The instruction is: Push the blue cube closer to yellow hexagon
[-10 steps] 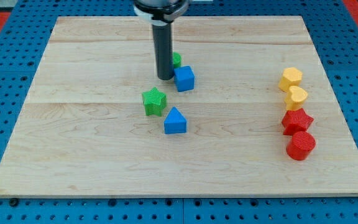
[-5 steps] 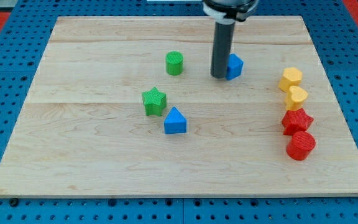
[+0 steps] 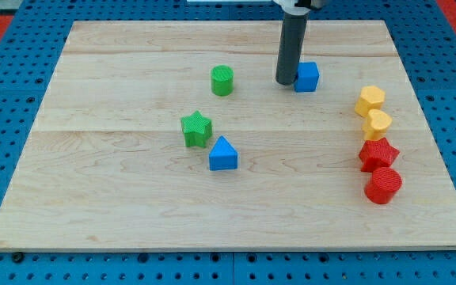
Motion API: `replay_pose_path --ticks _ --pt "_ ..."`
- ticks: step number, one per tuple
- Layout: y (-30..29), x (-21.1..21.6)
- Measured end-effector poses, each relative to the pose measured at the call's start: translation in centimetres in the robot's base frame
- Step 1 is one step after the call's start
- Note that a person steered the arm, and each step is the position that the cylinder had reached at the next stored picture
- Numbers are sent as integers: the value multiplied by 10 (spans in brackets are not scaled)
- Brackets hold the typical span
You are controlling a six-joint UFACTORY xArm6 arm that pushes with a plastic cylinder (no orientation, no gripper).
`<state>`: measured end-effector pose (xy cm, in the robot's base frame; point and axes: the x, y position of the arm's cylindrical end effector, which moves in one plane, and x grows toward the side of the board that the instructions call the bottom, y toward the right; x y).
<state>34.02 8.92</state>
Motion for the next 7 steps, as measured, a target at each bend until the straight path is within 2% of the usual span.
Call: replay_pose_path --ticks 4,6,7 --pt "59 -3" --pt "70 -28" --pt "86 -27"
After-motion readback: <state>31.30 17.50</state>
